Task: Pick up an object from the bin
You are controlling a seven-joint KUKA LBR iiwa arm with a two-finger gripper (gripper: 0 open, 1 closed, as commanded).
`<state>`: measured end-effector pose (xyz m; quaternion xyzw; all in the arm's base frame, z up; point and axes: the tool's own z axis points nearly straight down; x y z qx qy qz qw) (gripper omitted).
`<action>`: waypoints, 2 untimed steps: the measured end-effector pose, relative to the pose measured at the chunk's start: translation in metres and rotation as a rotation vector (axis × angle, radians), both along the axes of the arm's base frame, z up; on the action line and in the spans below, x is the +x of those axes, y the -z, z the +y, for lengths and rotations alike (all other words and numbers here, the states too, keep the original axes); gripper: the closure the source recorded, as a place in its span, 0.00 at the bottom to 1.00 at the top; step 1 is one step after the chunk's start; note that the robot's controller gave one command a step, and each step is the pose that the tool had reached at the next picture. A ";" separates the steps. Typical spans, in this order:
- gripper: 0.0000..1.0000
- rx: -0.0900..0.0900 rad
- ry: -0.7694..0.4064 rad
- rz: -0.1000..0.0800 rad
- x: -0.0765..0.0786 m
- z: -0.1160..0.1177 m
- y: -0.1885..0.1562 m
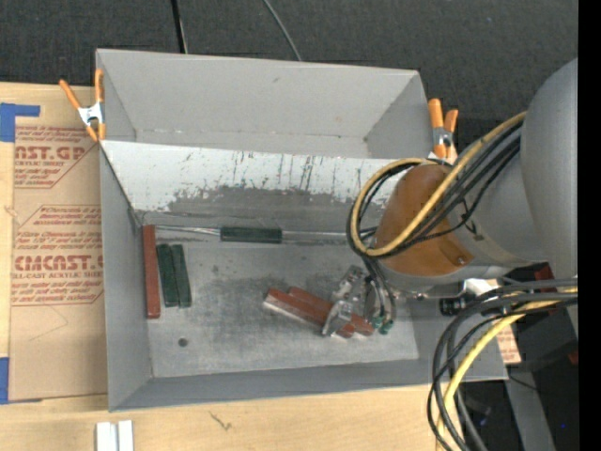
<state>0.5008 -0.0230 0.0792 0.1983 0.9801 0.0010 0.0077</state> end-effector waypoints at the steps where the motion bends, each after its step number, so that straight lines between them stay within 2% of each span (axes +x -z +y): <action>1: 1.00 0.001 -0.001 0.020 -0.005 0.000 -0.017; 2: 1.00 0.001 -0.001 0.016 -0.004 0.001 -0.033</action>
Offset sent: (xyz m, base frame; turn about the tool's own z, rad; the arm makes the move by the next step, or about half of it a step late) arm -0.0001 0.0001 0.0110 -0.0001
